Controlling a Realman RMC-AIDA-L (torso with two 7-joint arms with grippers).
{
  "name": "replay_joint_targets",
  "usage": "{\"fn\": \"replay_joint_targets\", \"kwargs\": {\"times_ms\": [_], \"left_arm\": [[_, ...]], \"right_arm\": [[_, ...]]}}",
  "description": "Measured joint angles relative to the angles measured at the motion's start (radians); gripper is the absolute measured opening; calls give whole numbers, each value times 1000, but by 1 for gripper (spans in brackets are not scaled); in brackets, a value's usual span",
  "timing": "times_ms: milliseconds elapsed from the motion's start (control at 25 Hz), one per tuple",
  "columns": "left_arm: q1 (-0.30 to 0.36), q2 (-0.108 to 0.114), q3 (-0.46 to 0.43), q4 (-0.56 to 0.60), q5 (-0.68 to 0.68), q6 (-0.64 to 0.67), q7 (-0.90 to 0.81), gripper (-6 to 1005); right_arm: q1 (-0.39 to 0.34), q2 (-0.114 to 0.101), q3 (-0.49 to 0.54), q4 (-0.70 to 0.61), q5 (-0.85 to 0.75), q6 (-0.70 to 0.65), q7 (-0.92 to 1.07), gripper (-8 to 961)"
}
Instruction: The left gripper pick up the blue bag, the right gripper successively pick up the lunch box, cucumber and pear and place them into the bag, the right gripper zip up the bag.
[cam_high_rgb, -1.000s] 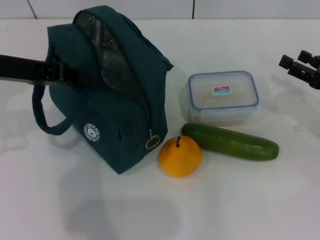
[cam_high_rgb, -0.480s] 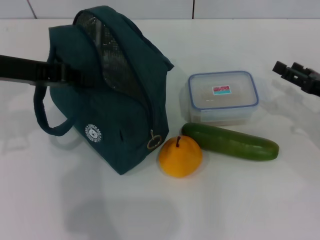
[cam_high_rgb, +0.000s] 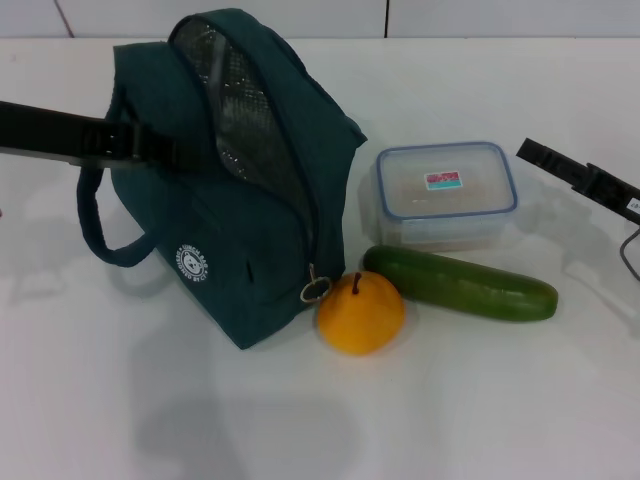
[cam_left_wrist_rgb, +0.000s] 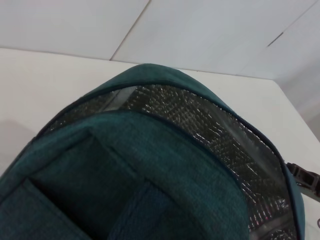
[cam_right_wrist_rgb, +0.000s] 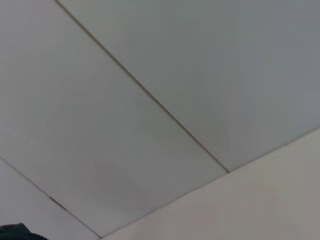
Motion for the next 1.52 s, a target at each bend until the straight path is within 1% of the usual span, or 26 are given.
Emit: {"fn": "replay_joint_targets", "kwargs": {"times_ms": [360,480,760,960,1120,1400,1520], "left_arm": [[-22,1,0,-12,7,0,0,39],[-28,1,0,-18,8,0,3,39],[-52,6,0,-43,9,-5,11,39],[-67,12,0,-77,11,-7,27,39],[-68,14,-4,-84,11,-7,32,39],[-60,14,-5,-85,11,-7,33,39],[-59,14,-4,-85,11,-7,33,39]], "right_arm": [[3,0,1,19,33,13,141,848],[16,1,-2,28,37,23,183,848],[73,2,-18,74,29,59,236,846],[93,7,-78,85,27,84,270,845],[89,8,-92,93,27,79,289,845],[49,4,-94,86,32,17,325,843],[44,3,-92,81,33,-7,330,843]]}}
